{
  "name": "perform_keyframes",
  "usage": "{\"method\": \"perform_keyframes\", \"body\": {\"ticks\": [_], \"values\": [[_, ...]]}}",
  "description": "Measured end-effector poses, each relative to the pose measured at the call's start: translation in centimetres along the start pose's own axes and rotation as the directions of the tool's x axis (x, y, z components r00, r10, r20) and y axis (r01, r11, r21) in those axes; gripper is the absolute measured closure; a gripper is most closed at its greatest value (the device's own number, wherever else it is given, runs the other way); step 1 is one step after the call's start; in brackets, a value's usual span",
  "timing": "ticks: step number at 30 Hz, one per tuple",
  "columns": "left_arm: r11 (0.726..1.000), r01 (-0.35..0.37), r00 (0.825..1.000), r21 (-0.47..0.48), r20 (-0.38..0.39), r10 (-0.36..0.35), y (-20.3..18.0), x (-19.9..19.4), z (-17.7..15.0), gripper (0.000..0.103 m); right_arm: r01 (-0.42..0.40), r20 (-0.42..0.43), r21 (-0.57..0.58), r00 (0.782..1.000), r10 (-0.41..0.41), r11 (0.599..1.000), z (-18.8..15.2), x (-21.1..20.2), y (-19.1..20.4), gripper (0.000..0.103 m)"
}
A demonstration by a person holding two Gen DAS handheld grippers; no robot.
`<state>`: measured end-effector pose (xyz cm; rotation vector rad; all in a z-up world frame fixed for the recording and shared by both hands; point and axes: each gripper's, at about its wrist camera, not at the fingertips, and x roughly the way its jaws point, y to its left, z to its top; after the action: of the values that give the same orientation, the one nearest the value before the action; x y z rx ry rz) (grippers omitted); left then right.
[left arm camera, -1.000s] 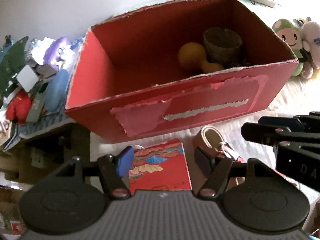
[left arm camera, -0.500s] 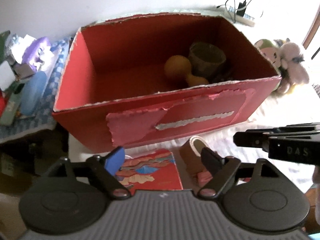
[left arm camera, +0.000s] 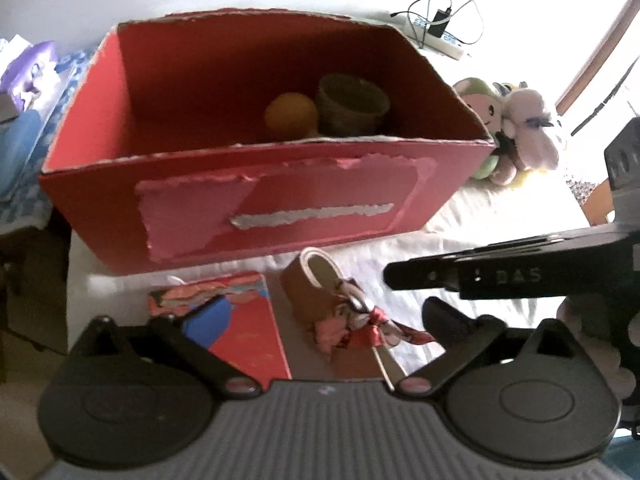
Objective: Organize objects
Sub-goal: 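Lower the right gripper onto the beige shoe's ribbon and strap, then close the right gripper on the shoe's ribbon and strap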
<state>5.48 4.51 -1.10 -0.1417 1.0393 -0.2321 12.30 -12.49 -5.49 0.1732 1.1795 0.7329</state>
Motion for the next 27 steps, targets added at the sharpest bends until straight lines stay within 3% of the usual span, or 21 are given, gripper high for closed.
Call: {"method": "perform_keyframes", "body": {"ticks": [4,9,12,19,23,27], "values": [[0.997,0.076,0.997,0.028,-0.008,-0.075,-0.7,-0.1,-0.5,0.002,-0.014,0.003,0.015,1.0,0.014,1.0,-0.3,0.0,0.0,0.077],[0.992,0.114,0.993,0.055,-0.012,-0.114,-1.4,-0.1,-1.2,0.002,-0.027,-0.009,0.033,1.0,0.027,0.999,-0.8,-0.1,-0.1,0.076],[0.987,0.154,0.988,0.05,-0.032,-0.152,-1.5,0.2,-1.8,0.002,-0.034,-0.016,0.026,0.999,0.034,0.999,-1.0,0.1,0.1,0.071],[0.986,0.158,0.986,0.043,-0.05,-0.156,-1.7,1.3,-2.5,0.006,-0.075,-0.027,0.051,0.997,0.077,0.996,-1.8,0.6,0.1,0.07],[0.986,0.165,0.984,0.039,-0.07,-0.162,-1.8,2.3,-2.4,0.02,-0.102,-0.026,0.091,0.994,0.105,0.991,-1.5,1.2,-0.2,0.07],[0.988,0.147,0.986,0.045,-0.086,-0.143,-1.8,3.3,-2.7,0.022,-0.106,-0.022,0.104,0.994,0.109,0.989,-1.2,1.8,-0.3,0.069]]}}
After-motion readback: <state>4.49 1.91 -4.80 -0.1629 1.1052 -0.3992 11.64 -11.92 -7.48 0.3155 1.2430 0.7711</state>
